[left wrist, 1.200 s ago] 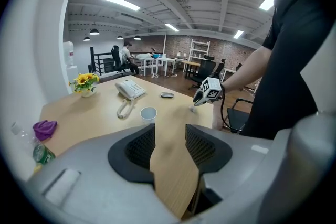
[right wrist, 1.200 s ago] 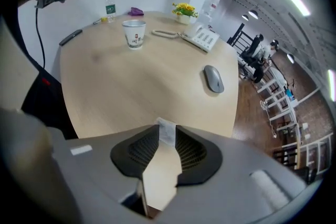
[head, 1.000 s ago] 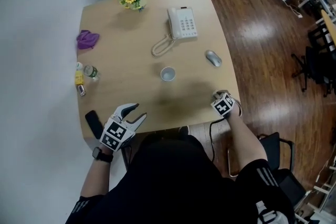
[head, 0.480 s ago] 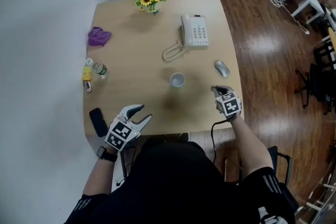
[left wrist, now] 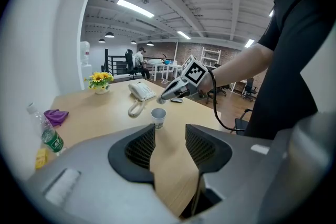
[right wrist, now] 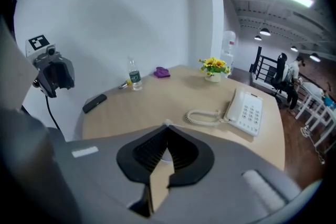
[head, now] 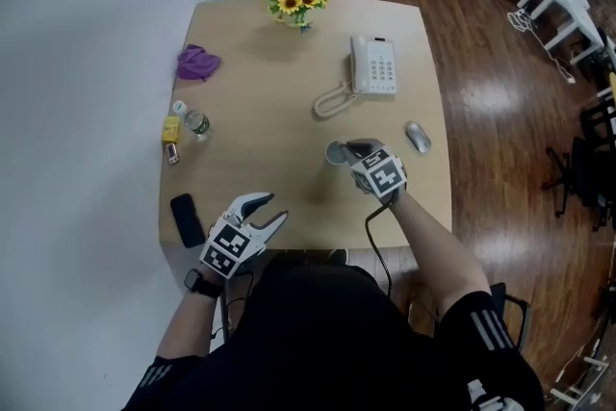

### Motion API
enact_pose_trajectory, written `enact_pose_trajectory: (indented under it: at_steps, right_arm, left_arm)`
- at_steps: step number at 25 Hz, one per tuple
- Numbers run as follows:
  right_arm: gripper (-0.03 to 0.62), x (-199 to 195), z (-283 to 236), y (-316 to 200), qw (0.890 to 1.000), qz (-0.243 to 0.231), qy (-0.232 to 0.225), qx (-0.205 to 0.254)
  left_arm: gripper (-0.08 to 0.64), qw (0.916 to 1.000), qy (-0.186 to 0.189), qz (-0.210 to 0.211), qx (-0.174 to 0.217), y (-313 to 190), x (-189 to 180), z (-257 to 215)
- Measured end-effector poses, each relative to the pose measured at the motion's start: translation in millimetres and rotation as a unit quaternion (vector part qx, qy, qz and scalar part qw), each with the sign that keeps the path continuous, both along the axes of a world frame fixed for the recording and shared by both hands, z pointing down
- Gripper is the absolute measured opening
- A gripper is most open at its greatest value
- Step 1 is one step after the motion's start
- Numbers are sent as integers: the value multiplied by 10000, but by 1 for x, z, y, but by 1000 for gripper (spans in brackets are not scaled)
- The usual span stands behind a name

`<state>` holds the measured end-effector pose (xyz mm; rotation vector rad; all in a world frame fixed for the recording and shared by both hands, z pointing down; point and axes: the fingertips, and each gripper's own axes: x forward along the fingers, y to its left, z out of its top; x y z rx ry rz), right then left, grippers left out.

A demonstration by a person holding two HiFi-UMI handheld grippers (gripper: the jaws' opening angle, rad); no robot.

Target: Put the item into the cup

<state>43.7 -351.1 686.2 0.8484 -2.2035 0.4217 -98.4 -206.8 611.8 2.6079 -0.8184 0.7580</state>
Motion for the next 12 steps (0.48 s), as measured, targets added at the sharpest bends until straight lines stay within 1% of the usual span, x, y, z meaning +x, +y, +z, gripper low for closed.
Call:
enact_pose_trajectory:
  at_steps: [4, 6, 8, 10, 12]
  right_arm:
    - [9, -4, 31, 4, 9992, -26, 240, -328]
    - [11, -5, 36, 2, 9993, 36, 127, -338]
    - [26, -4, 36, -1, 9994, 136, -9, -324]
    - [48, -3, 34, -1, 9994, 160, -2, -297]
    - [52, -2, 31, -1, 9996, 128, 54, -262]
  left_arm:
    - [175, 9999, 3, -146, -15, 1, -11, 2]
    - [175, 9998, -2, -200, -23, 2, -16, 3]
    - [175, 9997, -5, -235, -37, 3, -18, 4]
    - [175, 9997, -5, -247, -52, 4, -20, 6]
    - [175, 9997, 7, -241, -56, 3, -19, 7]
